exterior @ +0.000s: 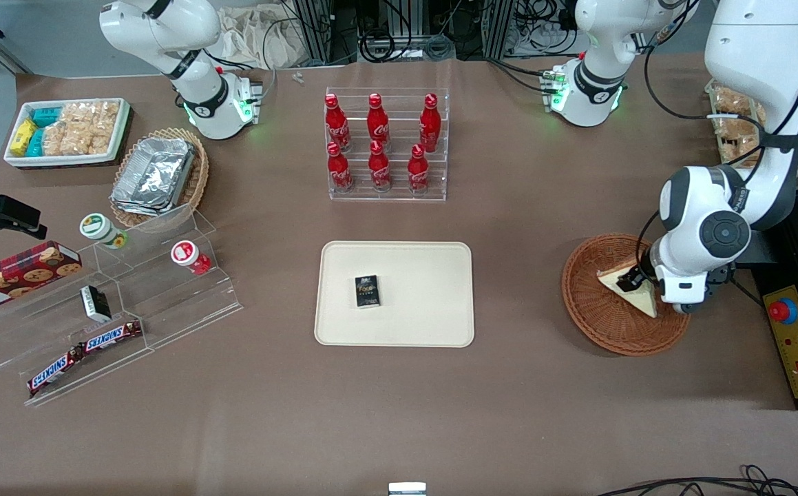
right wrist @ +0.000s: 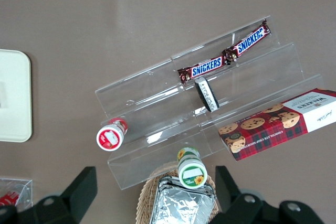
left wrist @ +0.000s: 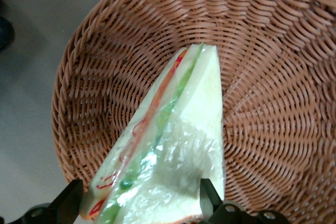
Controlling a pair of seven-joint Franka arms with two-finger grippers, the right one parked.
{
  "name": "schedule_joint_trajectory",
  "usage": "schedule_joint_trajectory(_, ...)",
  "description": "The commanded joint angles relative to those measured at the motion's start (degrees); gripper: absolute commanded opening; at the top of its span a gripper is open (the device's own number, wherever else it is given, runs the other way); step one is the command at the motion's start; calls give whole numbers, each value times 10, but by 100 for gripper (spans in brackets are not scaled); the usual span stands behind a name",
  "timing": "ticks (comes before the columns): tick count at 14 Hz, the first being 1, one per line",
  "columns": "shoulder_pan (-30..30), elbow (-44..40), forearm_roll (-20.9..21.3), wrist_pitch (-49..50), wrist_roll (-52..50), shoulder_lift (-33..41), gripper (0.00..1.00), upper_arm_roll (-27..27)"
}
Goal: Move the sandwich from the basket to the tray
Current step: 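Close the left gripper on the sandwich and lift it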
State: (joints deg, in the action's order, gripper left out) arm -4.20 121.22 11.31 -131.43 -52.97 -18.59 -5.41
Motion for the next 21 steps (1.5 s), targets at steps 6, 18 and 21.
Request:
schedule_joint_trajectory(6, 5, -74, 19, 61, -35, -22, 100, -6)
schedule_joint_trajectory(18, 8, -92, 9, 48, -157, -60, 0, -14)
schedule_joint_trajectory(21, 8, -133, 10, 90, -149, -51, 0, -21)
